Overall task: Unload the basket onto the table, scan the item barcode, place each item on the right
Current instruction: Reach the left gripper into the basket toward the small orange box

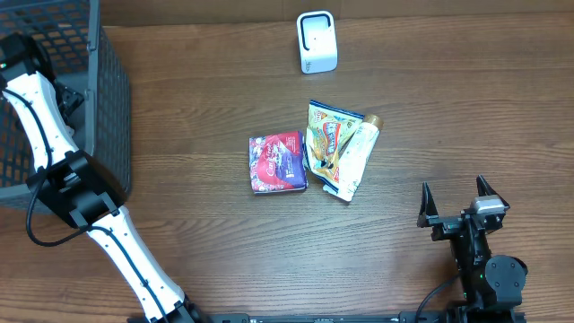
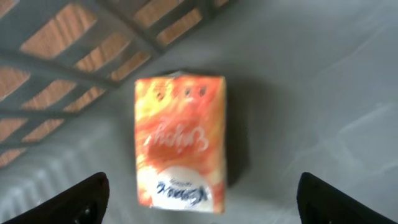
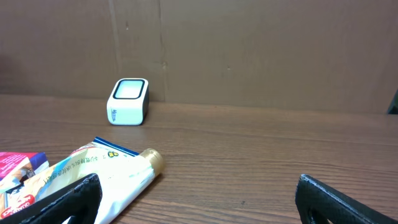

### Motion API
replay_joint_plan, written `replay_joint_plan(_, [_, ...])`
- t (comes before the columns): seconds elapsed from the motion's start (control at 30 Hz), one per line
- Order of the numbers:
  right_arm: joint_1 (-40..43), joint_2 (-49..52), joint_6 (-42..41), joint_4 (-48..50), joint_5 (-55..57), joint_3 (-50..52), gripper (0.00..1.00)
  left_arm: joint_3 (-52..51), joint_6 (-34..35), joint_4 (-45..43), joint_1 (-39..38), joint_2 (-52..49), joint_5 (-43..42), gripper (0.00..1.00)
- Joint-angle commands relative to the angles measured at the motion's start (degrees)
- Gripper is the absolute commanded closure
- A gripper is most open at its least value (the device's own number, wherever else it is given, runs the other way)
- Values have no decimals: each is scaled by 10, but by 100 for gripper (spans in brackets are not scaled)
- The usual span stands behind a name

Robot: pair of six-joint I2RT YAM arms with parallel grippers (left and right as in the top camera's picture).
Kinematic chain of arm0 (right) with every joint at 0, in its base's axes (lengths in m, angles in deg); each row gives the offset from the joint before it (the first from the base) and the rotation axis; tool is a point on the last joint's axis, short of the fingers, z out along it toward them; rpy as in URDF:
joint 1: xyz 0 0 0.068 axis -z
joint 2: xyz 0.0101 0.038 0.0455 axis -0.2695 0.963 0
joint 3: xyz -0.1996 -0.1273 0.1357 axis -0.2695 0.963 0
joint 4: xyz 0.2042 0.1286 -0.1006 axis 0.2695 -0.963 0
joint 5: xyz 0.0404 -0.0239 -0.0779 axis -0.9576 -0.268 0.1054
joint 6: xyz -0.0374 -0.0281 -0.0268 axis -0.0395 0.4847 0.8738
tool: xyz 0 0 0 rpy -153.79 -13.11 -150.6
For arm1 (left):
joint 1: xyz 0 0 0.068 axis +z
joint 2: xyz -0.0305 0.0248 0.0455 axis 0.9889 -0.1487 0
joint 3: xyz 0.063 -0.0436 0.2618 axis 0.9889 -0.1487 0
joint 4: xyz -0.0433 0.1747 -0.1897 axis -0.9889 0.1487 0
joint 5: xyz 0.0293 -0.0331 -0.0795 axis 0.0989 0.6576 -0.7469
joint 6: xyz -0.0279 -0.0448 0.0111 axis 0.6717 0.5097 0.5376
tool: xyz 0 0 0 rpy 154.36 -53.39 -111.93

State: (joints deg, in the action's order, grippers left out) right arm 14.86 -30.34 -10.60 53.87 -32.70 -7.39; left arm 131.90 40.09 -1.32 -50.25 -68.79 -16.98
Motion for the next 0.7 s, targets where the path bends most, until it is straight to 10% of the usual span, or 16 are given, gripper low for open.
replay_joint_plan(0.0, [2,-4,-2,3,2,6,0,-9,-33,-12,-2,-15,-32,13])
replay_joint_plan(0.33, [2,-4,-2,3,2,6,0,-9,-30,-2,0,-40,-16,29])
replay_joint_plan(0.5, [2,-4,-2,3,2,6,0,-9,-31,9,0,-40,10,53])
replay_joint_plan(0.67, [2,-4,-2,3,2,6,0,-9,-30,26,3,-42,10,45])
